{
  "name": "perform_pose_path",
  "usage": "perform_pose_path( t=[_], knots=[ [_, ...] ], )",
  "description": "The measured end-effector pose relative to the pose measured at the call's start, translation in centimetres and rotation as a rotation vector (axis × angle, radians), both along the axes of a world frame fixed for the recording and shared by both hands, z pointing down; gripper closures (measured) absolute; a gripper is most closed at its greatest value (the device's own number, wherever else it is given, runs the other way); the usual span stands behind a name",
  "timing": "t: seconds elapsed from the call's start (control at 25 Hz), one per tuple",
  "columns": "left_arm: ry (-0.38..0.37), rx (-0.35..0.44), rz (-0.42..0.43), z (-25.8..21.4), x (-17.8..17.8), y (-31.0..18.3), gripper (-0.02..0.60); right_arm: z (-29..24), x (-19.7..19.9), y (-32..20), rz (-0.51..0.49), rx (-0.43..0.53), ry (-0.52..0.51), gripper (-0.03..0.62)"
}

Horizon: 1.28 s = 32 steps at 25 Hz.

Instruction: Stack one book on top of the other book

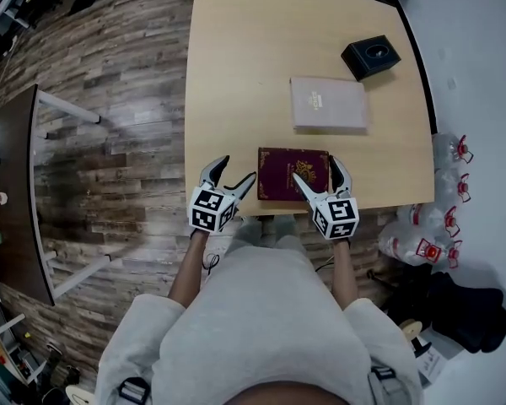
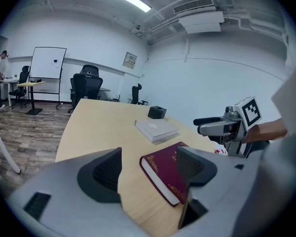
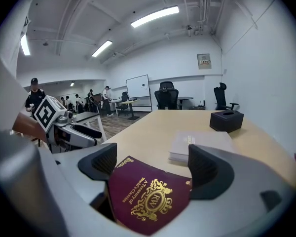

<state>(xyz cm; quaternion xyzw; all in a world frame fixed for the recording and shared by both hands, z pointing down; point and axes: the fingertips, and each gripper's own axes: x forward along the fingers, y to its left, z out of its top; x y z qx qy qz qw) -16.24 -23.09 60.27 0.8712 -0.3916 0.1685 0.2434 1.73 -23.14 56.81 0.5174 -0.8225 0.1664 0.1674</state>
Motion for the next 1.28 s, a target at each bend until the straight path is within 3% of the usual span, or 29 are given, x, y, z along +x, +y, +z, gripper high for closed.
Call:
perform_pose_path(
  t=[0.56, 0.92, 1.28],
  knots=[
    [-0.031, -0.06, -0.03, 1.7, 4.1, -0.1, 0.224, 2.8, 4.3, -0.3, -0.038, -0.081, -0.035, 0.153],
    [-0.06, -0.119, -0.06, 3.9, 5.0, 0.7, 0.224, 5.3, 4.8, -0.1, -0.083, -0.147, -0.082, 0.151],
    [-0.038, -0.189, -0.086, 6.3, 5.6, 1.4, 0.222, 9.4, 4.5, 0.7, -0.098, -0.254, -0.108, 0.149]
  ],
)
